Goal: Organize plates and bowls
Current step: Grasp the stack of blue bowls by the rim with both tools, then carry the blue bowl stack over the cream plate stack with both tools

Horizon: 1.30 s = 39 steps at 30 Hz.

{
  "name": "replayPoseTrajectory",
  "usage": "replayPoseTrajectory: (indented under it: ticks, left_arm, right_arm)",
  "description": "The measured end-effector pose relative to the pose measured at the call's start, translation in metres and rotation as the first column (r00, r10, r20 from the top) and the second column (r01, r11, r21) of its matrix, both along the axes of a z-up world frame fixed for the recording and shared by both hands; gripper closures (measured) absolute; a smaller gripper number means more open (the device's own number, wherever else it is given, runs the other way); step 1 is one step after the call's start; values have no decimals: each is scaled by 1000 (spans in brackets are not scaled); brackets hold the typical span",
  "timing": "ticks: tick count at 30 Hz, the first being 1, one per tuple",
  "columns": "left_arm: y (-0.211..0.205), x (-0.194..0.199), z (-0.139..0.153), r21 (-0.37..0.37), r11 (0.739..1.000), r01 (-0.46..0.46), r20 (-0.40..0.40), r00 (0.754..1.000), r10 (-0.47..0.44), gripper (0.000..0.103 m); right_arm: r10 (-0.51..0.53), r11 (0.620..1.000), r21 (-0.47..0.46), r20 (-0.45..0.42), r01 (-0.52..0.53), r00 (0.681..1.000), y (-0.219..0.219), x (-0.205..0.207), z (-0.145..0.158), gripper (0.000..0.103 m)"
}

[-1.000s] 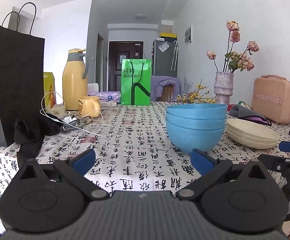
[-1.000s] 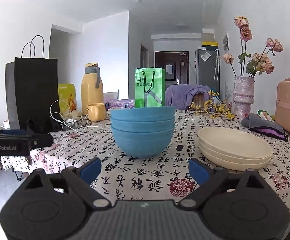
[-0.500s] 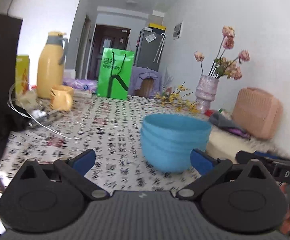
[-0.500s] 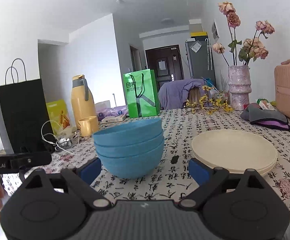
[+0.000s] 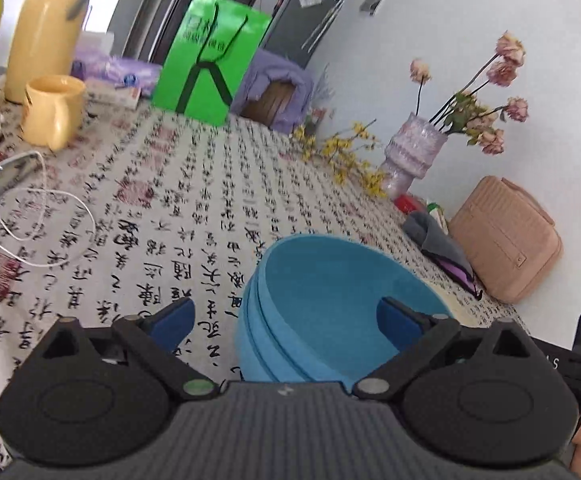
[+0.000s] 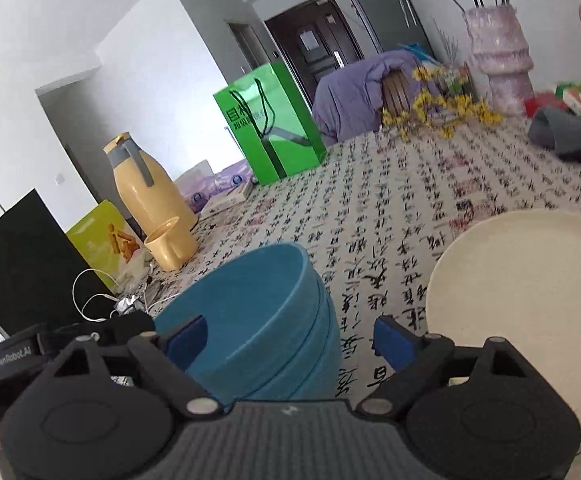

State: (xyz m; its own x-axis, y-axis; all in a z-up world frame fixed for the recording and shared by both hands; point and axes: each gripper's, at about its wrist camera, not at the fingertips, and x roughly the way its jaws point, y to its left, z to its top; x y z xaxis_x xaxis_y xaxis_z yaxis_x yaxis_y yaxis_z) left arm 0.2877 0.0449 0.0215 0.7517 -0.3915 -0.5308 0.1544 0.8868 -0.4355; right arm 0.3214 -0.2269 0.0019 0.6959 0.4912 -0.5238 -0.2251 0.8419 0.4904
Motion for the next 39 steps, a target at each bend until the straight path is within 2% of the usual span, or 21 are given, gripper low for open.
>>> replayPoseTrajectory:
  ticks: [3, 4, 7, 9, 11, 13, 16, 18, 19, 20, 23, 24, 26, 32, 35, 39]
  left_arm:
    - [-2, 21, -9, -3, 1000, 31, -76, 997, -31, 23]
    - [-3, 28, -12, -5, 999, 50, -117, 992, -50, 33]
    - [0, 45, -20, -8, 996, 93, -227, 969, -92, 48]
    - [2, 54, -23, -18, 992, 127, -277, 952, -127, 50]
    - [2, 61, -23, -13, 987, 162, -315, 936, -158, 57]
    - [2, 66, -22, -4, 984, 180, -342, 924, -170, 60]
    - [10, 74, -22, -34, 978, 207, -382, 901, -204, 65]
    - [13, 80, -24, -74, 968, 238, -415, 876, -247, 64]
    - [14, 83, -24, -77, 964, 254, -431, 864, -262, 64]
    - [13, 84, -25, -73, 959, 273, -444, 852, -277, 63]
    - [15, 91, -33, -114, 940, 321, -520, 787, -332, 59]
    - [15, 92, -34, -115, 936, 332, -531, 776, -340, 59]
    - [14, 91, -33, -89, 935, 342, -529, 780, -335, 62]
    - [21, 97, -35, -127, 944, 304, -533, 782, -323, 67]
    - [29, 100, -33, -140, 950, 279, -528, 790, -310, 72]
    - [27, 100, -20, -95, 958, 271, -514, 811, -281, 73]
  right_arm:
    - [10, 998, 65, -106, -3, 994, -4, 21, -17, 24]
    - [11, 997, 72, -136, -1, 991, -4, 27, -20, 27]
    - [51, 998, 48, -209, -42, 977, -3, 44, -21, 38]
    - [95, 995, 39, -271, -88, 958, -3, 57, -21, 42]
    - [143, 990, 56, -328, -132, 934, -3, 68, -21, 54]
    - [169, 985, 40, -364, -166, 916, 0, 76, -20, 57]
    - [205, 976, 15, -399, -217, 894, 7, 83, -20, 58]
    - [227, 970, 15, -431, -244, 874, 10, 88, -23, 61]
    - [226, 969, 8, -445, -249, 866, 12, 91, -24, 66]
    - [233, 965, 1, -453, -261, 860, 14, 92, -25, 66]
    - [252, 957, -6, -471, -289, 845, 20, 101, -23, 67]
    - [260, 953, -16, -476, -304, 840, 22, 104, -21, 67]
    - [280, 940, -39, -484, -340, 829, 28, 108, -18, 67]
    - [308, 921, -45, -520, -386, 796, 33, 122, -15, 69]
    - [310, 923, -36, -517, -382, 798, 32, 123, -13, 72]
    - [319, 926, -9, -518, -377, 794, 24, 125, -11, 73]
